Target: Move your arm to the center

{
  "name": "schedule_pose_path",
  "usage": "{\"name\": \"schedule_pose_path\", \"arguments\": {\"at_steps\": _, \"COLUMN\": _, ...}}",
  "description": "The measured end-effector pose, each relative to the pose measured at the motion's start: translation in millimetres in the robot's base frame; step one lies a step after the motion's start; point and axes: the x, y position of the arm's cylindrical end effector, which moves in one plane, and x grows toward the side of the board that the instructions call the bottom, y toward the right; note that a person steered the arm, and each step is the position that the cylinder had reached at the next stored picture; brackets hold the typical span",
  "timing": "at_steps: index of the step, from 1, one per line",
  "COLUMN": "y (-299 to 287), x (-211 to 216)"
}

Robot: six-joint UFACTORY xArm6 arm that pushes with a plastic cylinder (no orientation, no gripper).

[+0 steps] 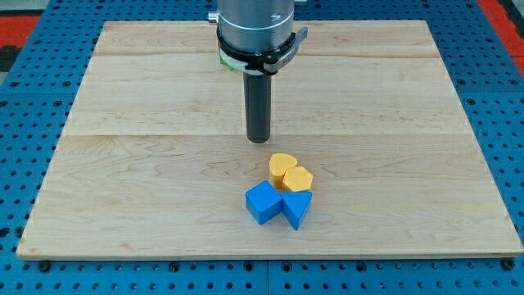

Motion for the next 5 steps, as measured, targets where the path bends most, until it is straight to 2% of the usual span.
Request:
{"name": "schedule_pose_path", "arguments": {"at_steps": 3, "y": 1, "x": -5}}
{"name": "schedule_pose_path", "arguments": {"at_steps": 5, "y": 1, "x": -53}}
